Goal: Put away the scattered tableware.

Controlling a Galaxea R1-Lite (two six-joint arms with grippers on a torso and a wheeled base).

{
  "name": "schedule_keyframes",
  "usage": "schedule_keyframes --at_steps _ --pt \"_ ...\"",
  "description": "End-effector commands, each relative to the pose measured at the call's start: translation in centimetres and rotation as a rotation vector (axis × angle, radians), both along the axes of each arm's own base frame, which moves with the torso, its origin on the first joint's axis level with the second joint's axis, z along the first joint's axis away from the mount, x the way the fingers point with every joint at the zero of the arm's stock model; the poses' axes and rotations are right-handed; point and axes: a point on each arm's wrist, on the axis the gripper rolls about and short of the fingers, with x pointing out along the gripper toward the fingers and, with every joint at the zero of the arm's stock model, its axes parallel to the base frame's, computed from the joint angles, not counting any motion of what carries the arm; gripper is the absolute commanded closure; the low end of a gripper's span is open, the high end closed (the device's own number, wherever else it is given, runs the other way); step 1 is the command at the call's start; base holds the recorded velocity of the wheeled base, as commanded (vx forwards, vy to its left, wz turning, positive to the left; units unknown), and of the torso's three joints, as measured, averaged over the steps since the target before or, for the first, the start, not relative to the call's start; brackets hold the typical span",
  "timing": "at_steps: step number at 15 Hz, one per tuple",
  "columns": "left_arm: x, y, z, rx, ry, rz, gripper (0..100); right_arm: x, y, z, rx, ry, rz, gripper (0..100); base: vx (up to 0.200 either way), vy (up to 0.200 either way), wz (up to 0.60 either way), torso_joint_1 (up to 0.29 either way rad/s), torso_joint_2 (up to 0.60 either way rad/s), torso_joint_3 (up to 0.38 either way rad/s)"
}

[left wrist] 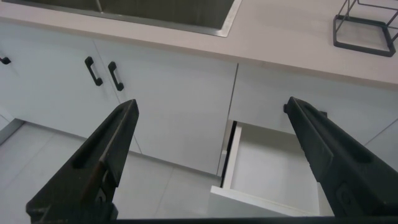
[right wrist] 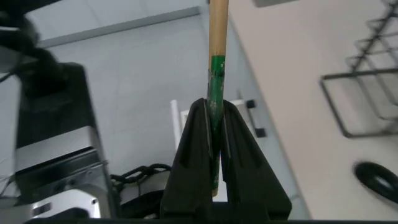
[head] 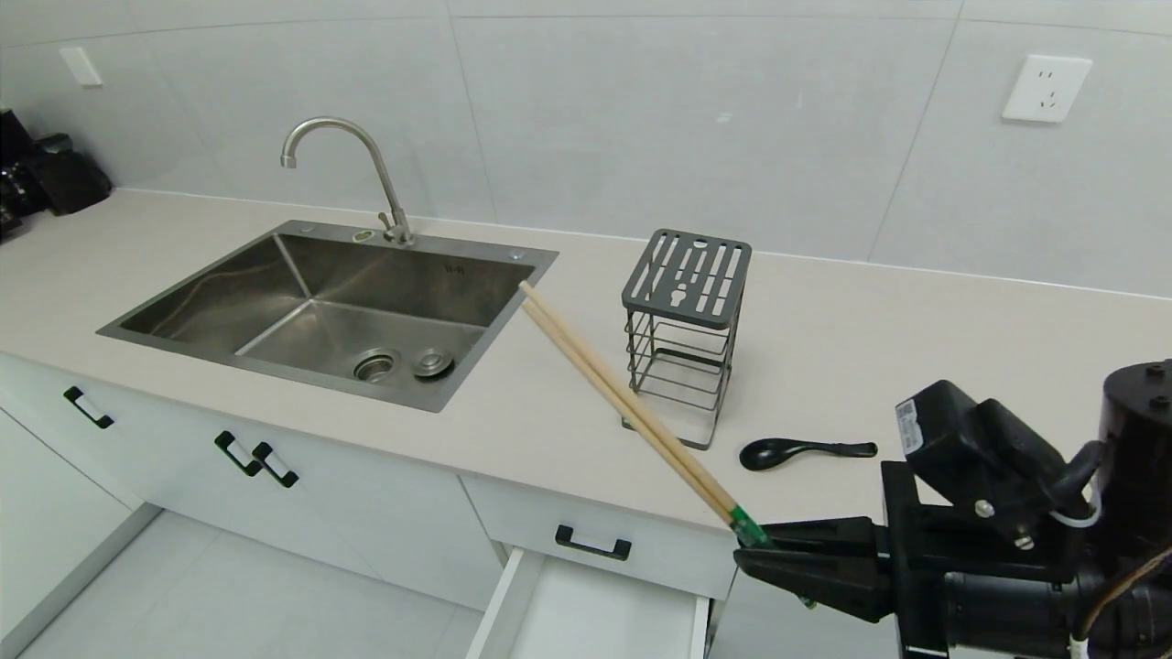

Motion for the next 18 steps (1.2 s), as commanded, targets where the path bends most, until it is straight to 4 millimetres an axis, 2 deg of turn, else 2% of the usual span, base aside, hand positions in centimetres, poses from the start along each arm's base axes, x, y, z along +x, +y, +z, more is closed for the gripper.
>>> schedule_keyframes --at_steps 1,6,8,12,18 --pt "0.0 0.0 0.0 0.000 0.001 0.001 0 0.3 1.1 -1.5 -0.043 0.042 0.030 100 0.000 0.000 0.00 0.000 0.00 0.000" --pt "0.0 0.0 0.0 0.000 0.001 0.001 0 -0.6 1.7 -3.1 -0.118 0.107 0.047 100 0.000 0.000 0.00 0.000 0.00 0.000" --pt "0.0 0.0 0.0 0.000 0.001 0.001 0 -1.1 2.7 -3.1 -0.121 0.098 0.087 100 0.000 0.000 0.00 0.000 0.00 0.000" --pt "0.0 0.0 0.0 0.000 0.001 0.001 0 -2.1 2.9 -4.4 -0.170 0.124 0.121 100 0.000 0.000 0.00 0.000 0.00 0.000" --pt "0.0 0.0 0.0 0.000 0.001 0.001 0 -1.0 3.4 -4.7 -0.188 0.119 0.065 100 0.000 0.000 0.00 0.000 0.00 0.000"
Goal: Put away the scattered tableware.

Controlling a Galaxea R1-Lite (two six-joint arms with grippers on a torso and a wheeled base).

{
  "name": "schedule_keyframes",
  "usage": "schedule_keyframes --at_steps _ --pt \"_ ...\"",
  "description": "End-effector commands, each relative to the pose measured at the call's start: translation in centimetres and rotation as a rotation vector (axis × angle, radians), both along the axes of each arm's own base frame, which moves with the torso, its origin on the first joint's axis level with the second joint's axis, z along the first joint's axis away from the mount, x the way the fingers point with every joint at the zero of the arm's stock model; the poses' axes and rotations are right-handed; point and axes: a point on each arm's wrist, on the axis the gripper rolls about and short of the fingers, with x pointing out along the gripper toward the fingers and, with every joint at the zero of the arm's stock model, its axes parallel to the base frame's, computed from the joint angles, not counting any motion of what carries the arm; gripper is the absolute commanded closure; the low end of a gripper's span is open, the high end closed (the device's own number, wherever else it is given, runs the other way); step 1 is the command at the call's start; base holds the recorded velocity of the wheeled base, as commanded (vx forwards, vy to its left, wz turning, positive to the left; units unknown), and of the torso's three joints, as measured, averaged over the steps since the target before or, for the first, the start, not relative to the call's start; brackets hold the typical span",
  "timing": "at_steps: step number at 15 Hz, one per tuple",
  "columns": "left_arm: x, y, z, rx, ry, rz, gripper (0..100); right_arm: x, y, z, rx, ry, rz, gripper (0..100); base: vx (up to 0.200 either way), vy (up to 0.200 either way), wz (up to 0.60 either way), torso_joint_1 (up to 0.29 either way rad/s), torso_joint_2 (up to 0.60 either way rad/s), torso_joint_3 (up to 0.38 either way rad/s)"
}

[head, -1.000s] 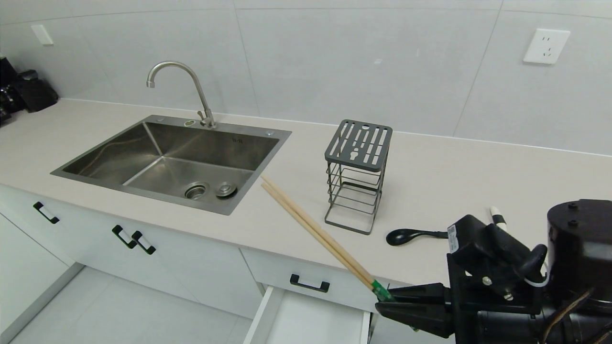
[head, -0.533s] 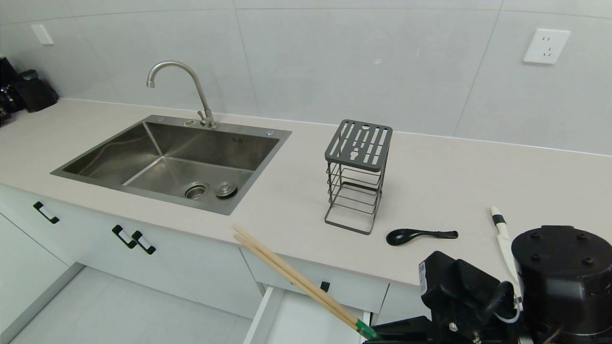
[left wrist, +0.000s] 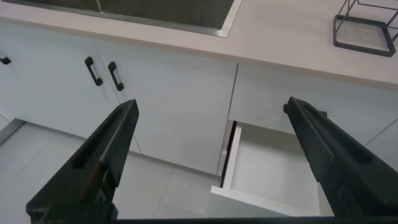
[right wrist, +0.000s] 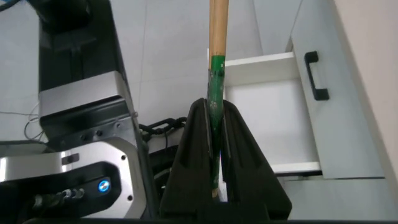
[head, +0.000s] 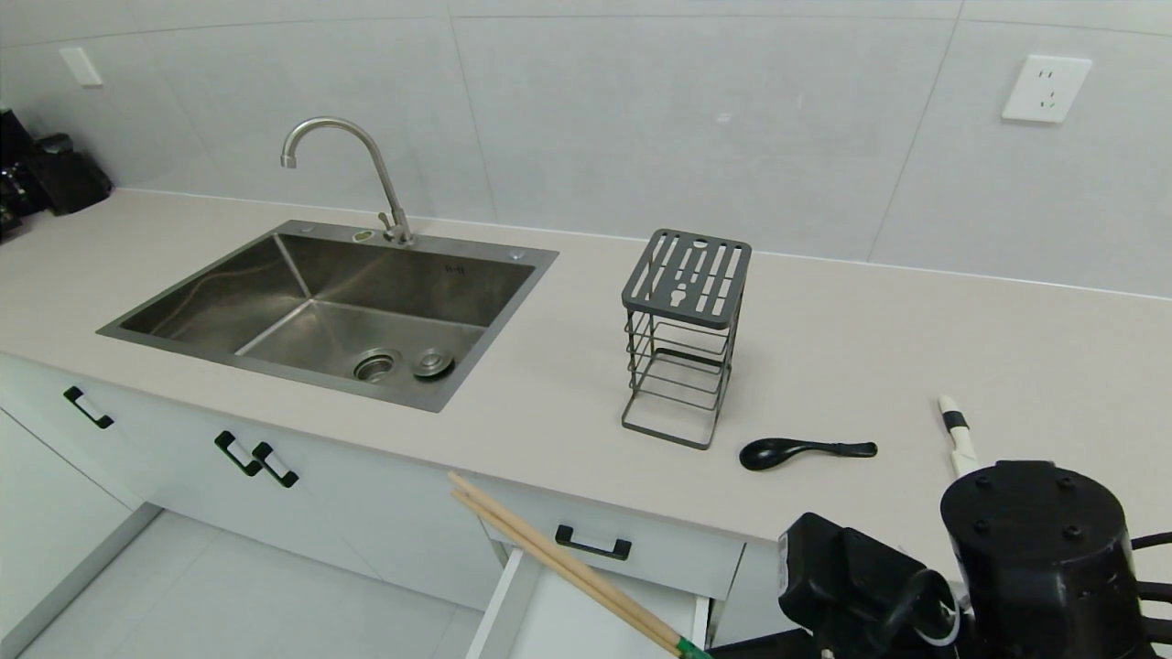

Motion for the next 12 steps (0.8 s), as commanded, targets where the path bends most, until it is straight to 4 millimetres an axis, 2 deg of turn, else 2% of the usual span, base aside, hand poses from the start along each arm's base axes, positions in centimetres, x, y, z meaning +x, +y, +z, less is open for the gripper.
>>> schedule_keyframes --at_steps 1,5,9,12 --pt "0.0 0.0 0.0 -0.001 0.000 0.001 0 0.4 0.4 -0.2 -0.014 -0.016 0.007 100 0.000 0.000 0.00 0.000 0.00 0.000" --pt "0.0 0.0 0.0 -0.001 0.000 0.001 0 1.5 2.3 0.2 -0.017 -0.052 -0.027 100 0.000 0.000 0.00 0.000 0.00 0.000" --pt "0.0 0.0 0.0 -0.001 0.000 0.001 0 2.3 4.0 0.7 -0.001 -0.074 -0.035 100 0.000 0.000 0.00 -0.095 0.21 0.113" --pt "0.0 0.0 0.0 -0.001 0.000 0.001 0 2.1 5.0 1.1 0.017 -0.082 -0.011 100 0.000 0.000 0.00 -0.124 0.27 0.137"
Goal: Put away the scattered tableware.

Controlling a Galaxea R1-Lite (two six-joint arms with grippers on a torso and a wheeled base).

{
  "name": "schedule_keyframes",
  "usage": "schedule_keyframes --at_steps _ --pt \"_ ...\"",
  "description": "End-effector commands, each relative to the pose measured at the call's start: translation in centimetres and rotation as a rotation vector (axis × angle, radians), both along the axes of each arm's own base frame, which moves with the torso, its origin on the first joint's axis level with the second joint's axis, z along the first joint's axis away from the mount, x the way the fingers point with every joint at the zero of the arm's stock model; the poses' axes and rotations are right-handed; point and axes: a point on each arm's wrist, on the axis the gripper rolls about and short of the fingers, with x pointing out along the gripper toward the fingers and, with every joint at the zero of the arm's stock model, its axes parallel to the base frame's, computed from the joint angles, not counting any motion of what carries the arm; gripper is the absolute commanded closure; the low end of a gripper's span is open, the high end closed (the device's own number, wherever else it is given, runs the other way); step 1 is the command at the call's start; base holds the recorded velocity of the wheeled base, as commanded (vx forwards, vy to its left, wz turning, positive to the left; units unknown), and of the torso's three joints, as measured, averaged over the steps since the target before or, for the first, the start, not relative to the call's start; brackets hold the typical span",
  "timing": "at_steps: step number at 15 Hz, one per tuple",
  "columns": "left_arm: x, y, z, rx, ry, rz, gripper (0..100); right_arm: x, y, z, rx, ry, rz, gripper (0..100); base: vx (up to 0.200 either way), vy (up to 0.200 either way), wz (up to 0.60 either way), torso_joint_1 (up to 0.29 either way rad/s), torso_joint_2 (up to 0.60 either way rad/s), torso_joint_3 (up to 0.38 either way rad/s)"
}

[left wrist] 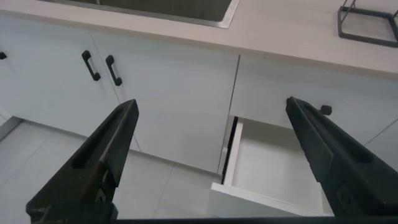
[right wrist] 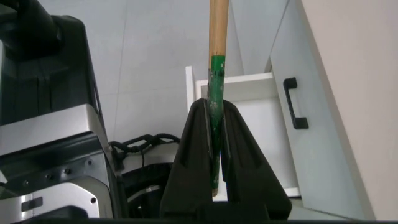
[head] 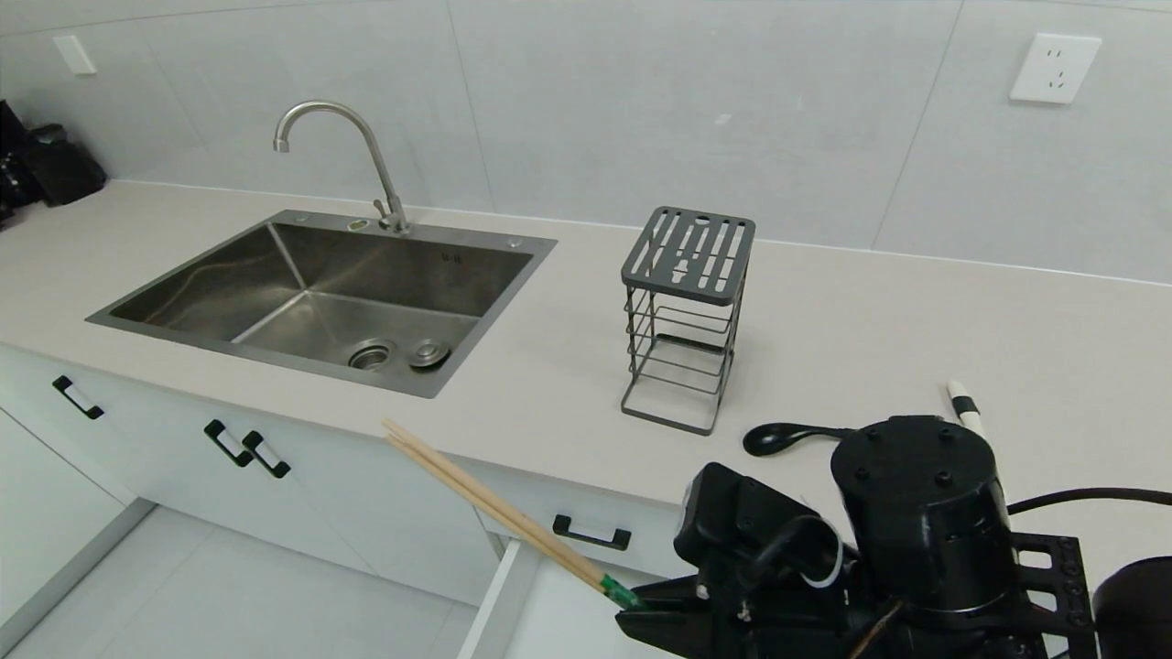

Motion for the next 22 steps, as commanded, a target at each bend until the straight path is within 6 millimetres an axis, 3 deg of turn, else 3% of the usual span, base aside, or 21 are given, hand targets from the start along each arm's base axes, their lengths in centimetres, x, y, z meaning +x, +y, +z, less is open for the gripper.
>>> schedule_keyframes --at_steps 1,4,22 --pt "0.0 0.0 0.0 -0.001 -0.002 0.001 0 0.1 0.6 -0.3 -0.006 0.005 0.010 100 0.000 0.000 0.00 -0.129 0.30 0.154" --pt "0.0 0.0 0.0 0.001 -0.002 0.001 0 -0.8 1.2 -0.8 -0.029 -0.007 0.057 100 0.000 0.000 0.00 -0.155 0.34 0.186" --pt "0.0 0.0 0.0 -0.001 -0.002 0.001 0 -0.6 1.7 -1.1 -0.049 -0.024 0.040 100 0.000 0.000 0.00 -0.115 0.26 0.142"
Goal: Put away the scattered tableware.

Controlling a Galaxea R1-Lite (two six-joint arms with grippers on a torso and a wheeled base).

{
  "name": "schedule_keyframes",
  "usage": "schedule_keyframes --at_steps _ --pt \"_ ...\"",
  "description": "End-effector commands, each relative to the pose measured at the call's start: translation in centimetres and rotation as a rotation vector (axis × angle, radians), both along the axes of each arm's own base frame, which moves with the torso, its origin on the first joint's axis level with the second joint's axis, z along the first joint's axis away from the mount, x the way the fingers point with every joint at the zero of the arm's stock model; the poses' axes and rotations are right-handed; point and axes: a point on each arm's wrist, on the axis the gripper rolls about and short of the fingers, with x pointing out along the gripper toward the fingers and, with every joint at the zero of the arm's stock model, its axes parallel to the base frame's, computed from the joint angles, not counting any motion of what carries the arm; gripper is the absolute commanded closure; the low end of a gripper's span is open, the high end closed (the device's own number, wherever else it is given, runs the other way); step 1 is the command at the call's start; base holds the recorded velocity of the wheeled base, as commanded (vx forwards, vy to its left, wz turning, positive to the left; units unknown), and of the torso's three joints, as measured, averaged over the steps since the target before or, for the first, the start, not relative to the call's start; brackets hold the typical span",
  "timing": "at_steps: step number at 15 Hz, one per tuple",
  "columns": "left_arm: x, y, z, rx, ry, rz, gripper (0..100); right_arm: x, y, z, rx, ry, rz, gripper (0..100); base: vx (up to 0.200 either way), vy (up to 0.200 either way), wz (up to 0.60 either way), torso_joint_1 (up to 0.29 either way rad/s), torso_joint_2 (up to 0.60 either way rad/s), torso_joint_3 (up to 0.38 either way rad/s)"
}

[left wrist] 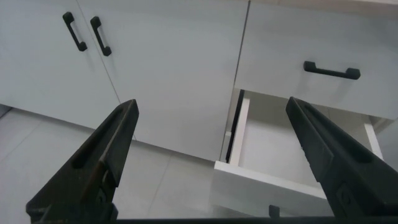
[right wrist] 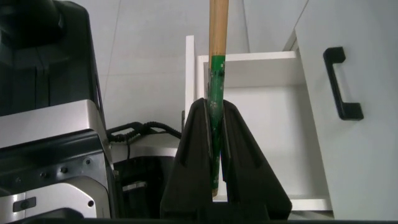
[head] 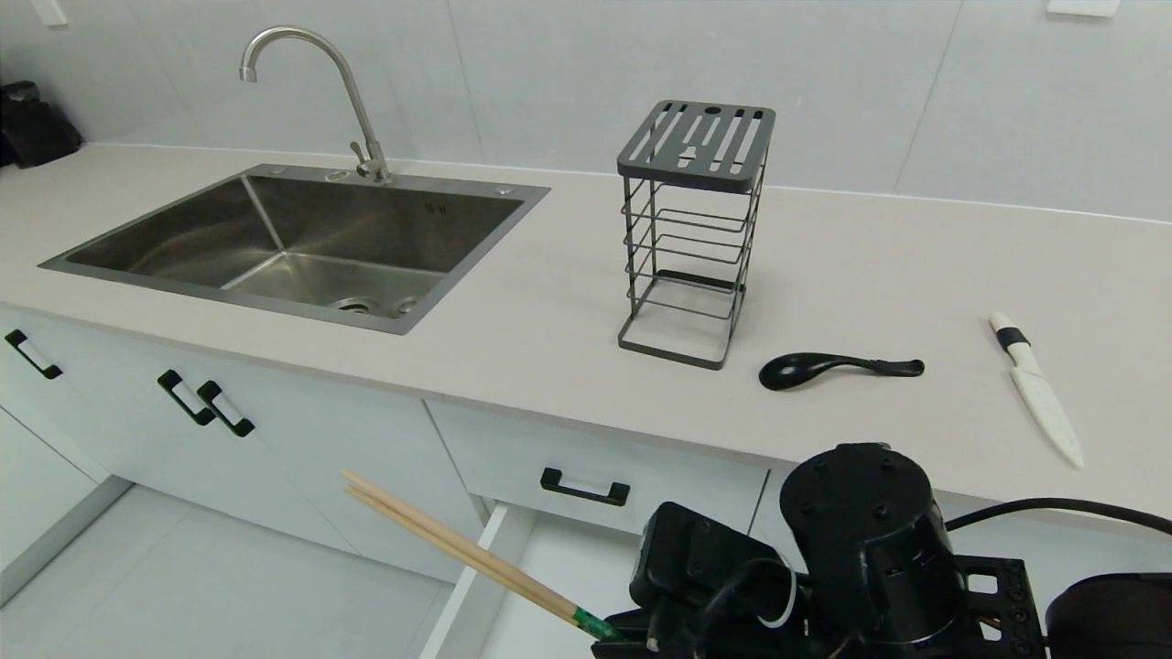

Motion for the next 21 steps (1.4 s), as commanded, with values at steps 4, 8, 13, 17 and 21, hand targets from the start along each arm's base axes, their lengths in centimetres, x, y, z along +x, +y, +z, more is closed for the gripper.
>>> schedule_keyframes --at_steps 4,8,13,17,21 --pt "0.0 0.0 0.0 -0.001 -0.001 0.001 0 0.3 0.5 -0.1 0.002 0.001 0.001 100 0.000 0.000 0.00 -0.140 0.32 0.187" --pt "0.0 0.0 0.0 -0.001 -0.001 0.001 0 0.3 0.8 -0.1 0.003 -0.001 0.008 100 0.000 0.000 0.00 -0.107 0.27 0.154" --pt "0.0 0.0 0.0 -0.001 -0.001 0.001 0 -0.2 0.8 -0.5 -0.057 0.037 0.019 100 0.000 0.000 0.00 -0.067 0.16 0.102" --pt "0.0 0.0 0.0 -0.001 -0.001 0.001 0 -0.1 0.9 -0.7 -0.081 0.040 -0.002 100 0.000 0.000 0.00 -0.089 0.22 0.138" --pt "0.0 0.0 0.0 0.001 -0.001 0.001 0 0.2 1.4 -0.4 -0.075 0.031 -0.010 100 0.000 0.000 0.00 -0.107 0.28 0.173"
